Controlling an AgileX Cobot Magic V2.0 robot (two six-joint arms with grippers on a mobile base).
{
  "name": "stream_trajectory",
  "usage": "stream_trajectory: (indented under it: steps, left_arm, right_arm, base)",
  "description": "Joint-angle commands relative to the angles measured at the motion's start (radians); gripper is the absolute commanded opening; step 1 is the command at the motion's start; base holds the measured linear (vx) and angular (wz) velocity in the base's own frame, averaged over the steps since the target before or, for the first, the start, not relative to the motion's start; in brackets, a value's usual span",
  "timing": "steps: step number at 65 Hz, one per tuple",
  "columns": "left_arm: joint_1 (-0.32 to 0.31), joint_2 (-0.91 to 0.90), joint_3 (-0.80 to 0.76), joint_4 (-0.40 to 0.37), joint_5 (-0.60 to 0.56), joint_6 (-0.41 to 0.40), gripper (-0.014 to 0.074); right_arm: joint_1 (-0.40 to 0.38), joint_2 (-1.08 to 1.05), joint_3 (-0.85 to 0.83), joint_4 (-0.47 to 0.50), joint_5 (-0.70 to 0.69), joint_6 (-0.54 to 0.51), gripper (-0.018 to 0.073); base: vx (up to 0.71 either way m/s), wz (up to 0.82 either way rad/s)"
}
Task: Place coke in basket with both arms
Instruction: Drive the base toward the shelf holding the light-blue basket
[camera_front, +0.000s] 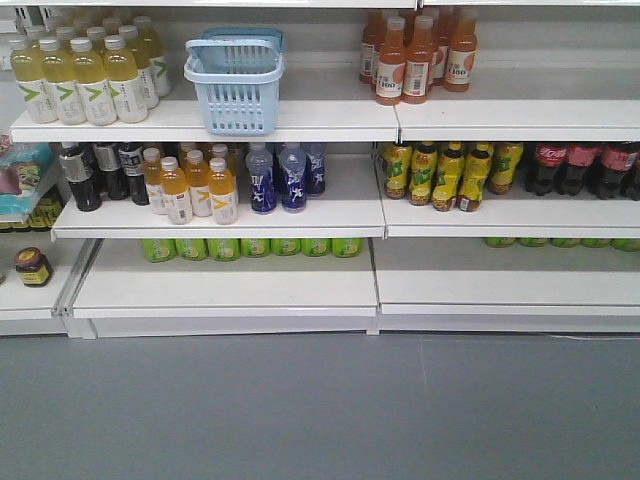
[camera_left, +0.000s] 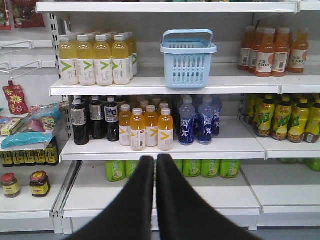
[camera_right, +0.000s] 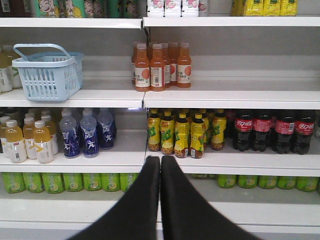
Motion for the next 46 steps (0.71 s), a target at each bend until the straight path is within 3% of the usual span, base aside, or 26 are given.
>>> stream_trajectory:
  steps: [1, 46]
  left_arm:
    - [-0.004, -0.020, -0.034, 0.001, -0.075, -0.003, -0.0006]
    - [-0.004, -0.020, -0.034, 0.001, -0.075, -0.003, -0.0006]
  right_arm:
    - [-0.005, -0.012, 0.007, -0.001, -0.072, -0.007, -0.0010]
    - [-0.005, -0.012, 0.007, -0.001, -0.072, -0.007, -0.0010]
  base:
    - [0.10, 0.04]
    - [0.12, 0.01]
